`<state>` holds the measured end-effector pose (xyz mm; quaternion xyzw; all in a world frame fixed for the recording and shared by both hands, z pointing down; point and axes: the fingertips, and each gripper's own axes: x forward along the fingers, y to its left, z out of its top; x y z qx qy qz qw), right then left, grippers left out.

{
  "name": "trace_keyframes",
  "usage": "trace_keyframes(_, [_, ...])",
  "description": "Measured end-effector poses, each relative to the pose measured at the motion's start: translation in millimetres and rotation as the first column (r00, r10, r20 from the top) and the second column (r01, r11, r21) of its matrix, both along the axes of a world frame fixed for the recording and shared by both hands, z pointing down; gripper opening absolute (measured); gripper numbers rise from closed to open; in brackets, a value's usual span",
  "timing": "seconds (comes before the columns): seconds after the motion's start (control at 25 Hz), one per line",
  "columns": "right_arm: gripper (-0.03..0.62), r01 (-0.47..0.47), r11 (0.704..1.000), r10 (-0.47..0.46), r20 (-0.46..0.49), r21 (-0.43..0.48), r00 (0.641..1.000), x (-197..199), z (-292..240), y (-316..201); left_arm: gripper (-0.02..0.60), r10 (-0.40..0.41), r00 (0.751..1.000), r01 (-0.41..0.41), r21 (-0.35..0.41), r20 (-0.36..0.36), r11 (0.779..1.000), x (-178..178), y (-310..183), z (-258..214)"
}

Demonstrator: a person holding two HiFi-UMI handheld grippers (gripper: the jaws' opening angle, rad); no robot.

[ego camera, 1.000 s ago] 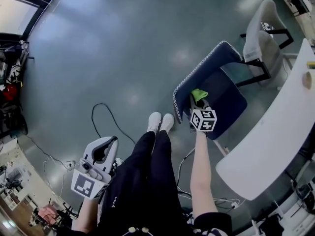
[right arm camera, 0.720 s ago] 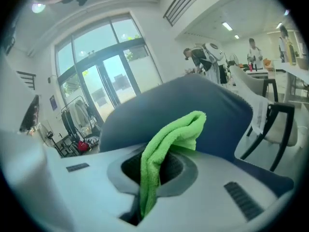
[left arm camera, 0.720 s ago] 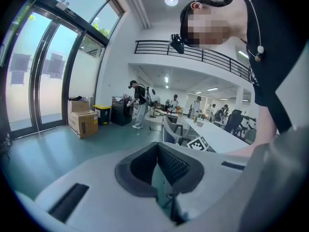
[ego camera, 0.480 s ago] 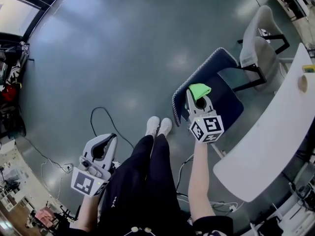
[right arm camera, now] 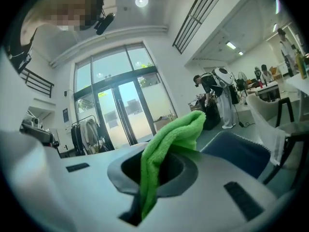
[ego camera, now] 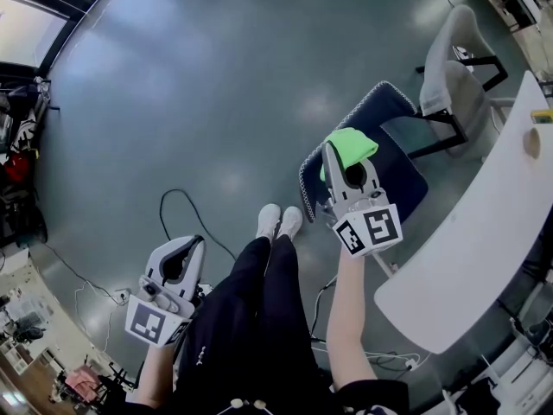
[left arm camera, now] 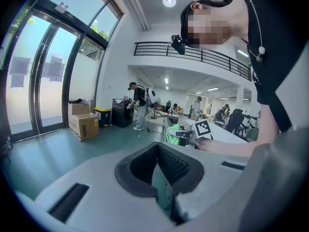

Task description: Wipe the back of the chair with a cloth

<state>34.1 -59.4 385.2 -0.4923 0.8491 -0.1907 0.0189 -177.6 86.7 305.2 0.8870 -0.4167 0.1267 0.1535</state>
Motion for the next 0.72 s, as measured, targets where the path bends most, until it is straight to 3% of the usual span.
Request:
trace_keyframes(0.24, [0.021,-0.084,0.995,0.079,-0.079,-0.06,0.994,53,35,23,-0.002,-0.001,1.0,0.001,-0.02,0.006,1.0,1,-2,7])
trace_keyframes(0.44, [0.021,-0.16,0.973,0.133,-0.162,-0.167,0.978,98,110,42,-0.002,0.004,1.0,-0.003,-0.035,0.026,0.999,6,-3,16])
trace_keyframes(0.6, [0.021,-0.202,0.938,0.135,-0.239,-0.281,0.961,116,191,46,-0.002,0.006,0.999,-0.004,-0.042,0.046,0.999,6,-1,19])
trace_keyframes(0.72, [0.021,-0.225,0.894,0.109,-0.299,-0.388,0.948,122,253,49,-0.002,-0.004,0.999,0.007,-0.058,0.049,0.998,3,1,20])
